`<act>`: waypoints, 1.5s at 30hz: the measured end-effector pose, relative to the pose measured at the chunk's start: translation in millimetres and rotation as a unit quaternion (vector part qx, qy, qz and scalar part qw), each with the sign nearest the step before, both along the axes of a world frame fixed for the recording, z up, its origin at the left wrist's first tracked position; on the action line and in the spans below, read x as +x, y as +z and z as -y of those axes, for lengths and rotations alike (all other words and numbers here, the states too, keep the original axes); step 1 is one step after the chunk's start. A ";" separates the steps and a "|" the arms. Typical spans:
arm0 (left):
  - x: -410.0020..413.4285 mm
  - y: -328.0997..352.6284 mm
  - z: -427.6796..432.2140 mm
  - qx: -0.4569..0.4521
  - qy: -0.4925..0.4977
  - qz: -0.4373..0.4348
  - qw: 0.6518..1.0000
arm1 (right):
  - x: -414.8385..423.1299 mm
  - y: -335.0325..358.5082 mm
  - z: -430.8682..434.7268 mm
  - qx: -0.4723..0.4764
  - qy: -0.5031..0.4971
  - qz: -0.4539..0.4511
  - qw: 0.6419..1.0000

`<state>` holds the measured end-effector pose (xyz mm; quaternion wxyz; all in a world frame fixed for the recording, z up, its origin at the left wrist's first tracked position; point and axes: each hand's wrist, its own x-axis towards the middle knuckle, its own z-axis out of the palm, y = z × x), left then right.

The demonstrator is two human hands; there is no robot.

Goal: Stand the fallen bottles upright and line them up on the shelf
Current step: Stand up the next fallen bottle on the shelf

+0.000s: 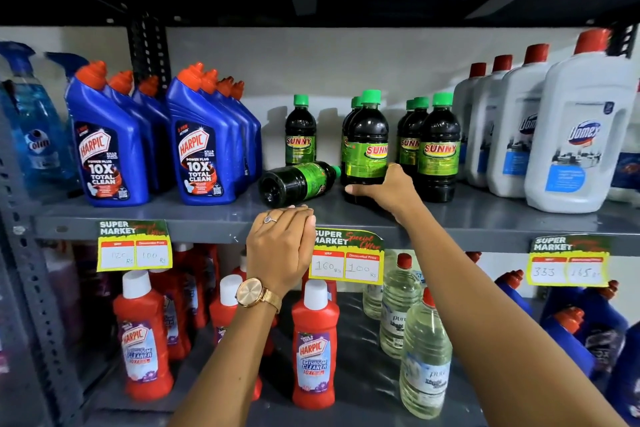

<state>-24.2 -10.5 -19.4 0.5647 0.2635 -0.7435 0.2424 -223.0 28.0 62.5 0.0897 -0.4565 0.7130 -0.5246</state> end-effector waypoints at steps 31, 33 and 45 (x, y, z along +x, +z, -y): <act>57.2 10.2 15.0 0.001 -0.067 0.063 0.996 | 88.1 40.4 53.5 0.231 0.073 0.062 0.968; 49.4 10.1 11.4 0.012 -0.063 0.016 0.998 | 82.3 35.3 65.4 0.214 0.058 0.132 0.966; 44.1 6.4 6.5 0.043 -0.066 -0.028 0.996 | 86.7 10.1 45.8 -0.079 0.014 0.191 0.978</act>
